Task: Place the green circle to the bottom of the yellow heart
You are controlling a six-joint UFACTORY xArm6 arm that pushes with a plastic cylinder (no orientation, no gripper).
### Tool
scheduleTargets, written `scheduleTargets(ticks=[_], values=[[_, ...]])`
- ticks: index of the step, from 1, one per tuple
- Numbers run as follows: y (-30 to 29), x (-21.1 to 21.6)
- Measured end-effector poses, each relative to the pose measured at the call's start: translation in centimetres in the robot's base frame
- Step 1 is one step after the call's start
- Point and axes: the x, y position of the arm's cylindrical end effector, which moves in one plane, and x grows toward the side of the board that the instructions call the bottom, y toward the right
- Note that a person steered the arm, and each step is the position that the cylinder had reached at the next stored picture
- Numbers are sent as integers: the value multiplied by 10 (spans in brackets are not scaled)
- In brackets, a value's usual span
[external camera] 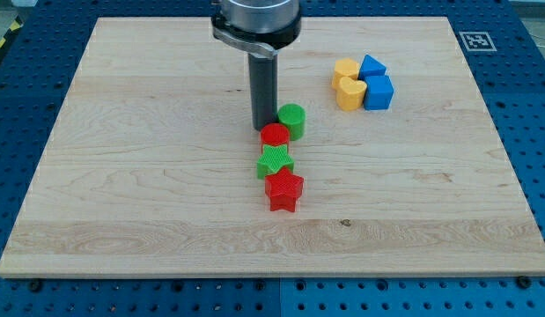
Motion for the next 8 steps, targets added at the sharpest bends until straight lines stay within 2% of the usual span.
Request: scheduleTargets(ticks=[1, 3, 6, 7, 8], values=[[17, 2], [46, 33], [97, 33], [100, 33], [71, 36]])
